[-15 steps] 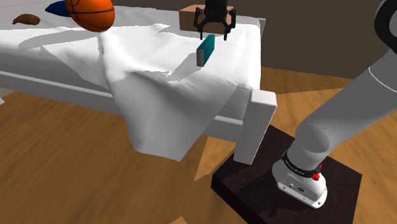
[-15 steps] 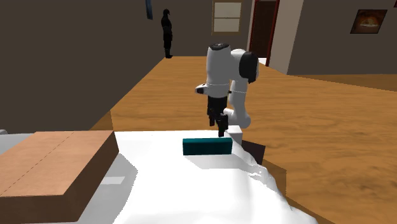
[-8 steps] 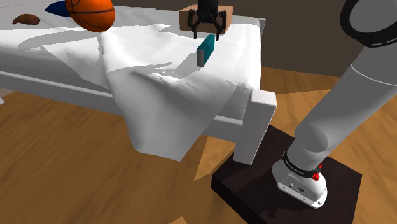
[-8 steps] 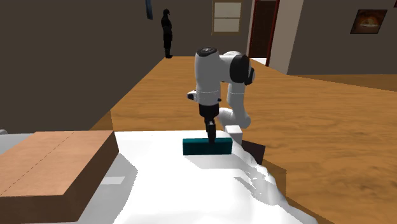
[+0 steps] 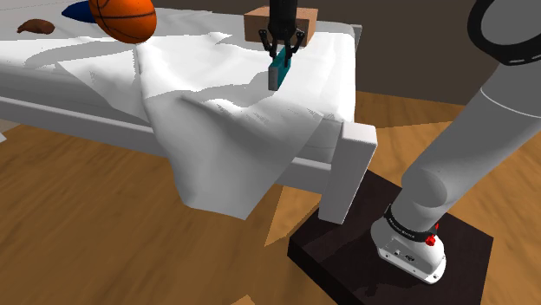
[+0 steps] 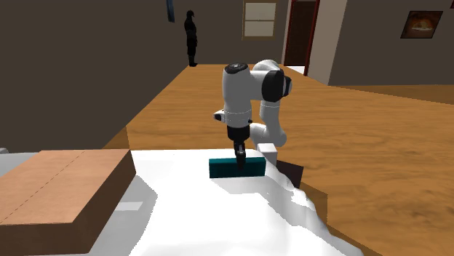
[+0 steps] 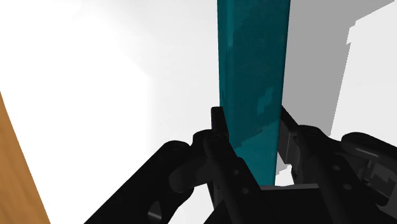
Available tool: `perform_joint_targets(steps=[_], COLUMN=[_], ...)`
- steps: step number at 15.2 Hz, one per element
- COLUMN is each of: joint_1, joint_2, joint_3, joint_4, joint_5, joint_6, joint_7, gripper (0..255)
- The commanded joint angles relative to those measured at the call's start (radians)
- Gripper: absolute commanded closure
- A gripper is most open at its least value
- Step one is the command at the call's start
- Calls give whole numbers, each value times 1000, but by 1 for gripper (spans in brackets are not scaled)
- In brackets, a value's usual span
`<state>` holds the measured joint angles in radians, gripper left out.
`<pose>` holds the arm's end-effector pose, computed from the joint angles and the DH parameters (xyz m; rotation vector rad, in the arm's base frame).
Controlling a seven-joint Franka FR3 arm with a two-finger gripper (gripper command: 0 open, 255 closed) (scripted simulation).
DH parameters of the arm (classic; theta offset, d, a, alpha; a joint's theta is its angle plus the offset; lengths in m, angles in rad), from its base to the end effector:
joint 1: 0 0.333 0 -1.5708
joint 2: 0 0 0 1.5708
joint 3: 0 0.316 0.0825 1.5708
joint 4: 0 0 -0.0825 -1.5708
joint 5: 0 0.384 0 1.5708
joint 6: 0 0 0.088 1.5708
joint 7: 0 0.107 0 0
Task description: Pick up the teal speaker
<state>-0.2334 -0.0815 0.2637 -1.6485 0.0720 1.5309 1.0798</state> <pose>0.5244 0.0297 0.6271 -2.6982 1.5616 0.0933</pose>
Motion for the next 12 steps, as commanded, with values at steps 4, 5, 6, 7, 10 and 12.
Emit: perform_joint_targets(steps=[4, 5, 6, 7, 10, 12], joint_1=[0, 0, 0, 0, 1, 1], joint_2=[-1, -1, -1, -1, 12, 22], joint_3=[0, 0, 0, 0, 1, 2], joint_4=[-2, -2, -2, -2, 54, 93], joint_5=[0, 0, 0, 0, -3, -5], joint_6=[1, 1, 1, 1, -42, -71], joint_7=[0, 0, 0, 0, 5, 8], gripper=[255, 255, 255, 255, 255, 255])
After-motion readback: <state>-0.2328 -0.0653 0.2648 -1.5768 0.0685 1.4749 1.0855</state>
